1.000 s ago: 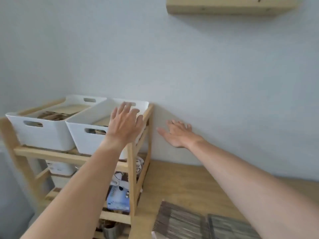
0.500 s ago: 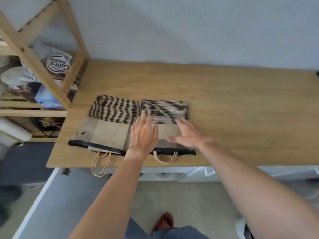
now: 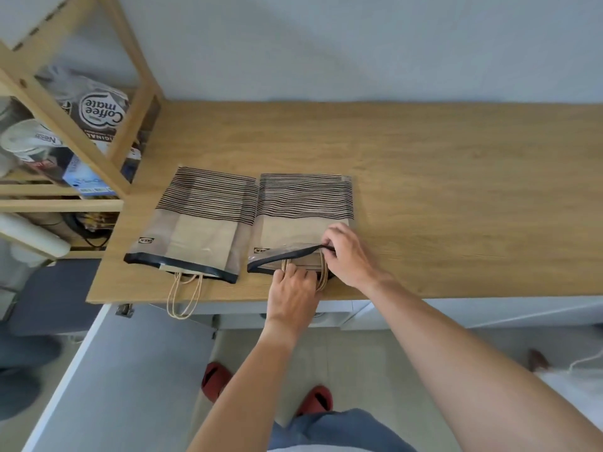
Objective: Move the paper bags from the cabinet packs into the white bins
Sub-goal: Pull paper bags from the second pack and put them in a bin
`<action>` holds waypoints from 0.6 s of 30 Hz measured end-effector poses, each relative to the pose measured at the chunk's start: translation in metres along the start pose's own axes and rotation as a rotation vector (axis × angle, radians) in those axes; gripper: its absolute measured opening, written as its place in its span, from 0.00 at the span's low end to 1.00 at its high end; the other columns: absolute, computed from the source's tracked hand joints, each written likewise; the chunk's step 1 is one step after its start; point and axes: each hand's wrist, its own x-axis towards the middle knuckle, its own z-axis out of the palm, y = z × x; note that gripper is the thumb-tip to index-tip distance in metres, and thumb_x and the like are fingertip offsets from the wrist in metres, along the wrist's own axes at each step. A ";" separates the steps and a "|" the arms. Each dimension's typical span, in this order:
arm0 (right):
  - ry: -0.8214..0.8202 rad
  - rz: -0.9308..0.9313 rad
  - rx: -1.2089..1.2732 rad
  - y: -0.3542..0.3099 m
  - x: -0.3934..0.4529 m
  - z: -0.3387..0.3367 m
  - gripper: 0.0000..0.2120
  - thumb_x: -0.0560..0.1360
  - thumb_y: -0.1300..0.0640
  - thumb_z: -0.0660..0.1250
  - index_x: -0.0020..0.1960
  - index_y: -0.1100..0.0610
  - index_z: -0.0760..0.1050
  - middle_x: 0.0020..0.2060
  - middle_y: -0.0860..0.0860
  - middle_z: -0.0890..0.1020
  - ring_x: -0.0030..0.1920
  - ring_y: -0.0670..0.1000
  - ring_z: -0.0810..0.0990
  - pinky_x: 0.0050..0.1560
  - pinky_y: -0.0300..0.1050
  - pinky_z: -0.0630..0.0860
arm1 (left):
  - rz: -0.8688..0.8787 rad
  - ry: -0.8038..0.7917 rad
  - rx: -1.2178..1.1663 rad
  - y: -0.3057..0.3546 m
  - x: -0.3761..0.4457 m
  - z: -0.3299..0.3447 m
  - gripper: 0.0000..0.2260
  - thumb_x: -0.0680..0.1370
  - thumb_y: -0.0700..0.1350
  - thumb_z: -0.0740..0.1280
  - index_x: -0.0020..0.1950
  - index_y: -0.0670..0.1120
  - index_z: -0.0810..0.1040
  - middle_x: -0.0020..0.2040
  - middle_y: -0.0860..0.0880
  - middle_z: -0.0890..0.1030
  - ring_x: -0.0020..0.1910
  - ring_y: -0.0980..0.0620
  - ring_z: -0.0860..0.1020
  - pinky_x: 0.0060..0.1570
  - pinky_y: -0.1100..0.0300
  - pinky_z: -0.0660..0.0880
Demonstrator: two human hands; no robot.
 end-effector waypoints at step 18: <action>-0.056 0.024 -0.136 -0.003 -0.026 0.009 0.39 0.68 0.77 0.65 0.76 0.59 0.59 0.80 0.54 0.48 0.74 0.58 0.65 0.44 0.41 0.78 | -0.090 0.253 -0.471 -0.013 -0.035 0.008 0.06 0.78 0.39 0.65 0.49 0.46 0.82 0.40 0.50 0.79 0.42 0.47 0.77 0.42 0.52 0.73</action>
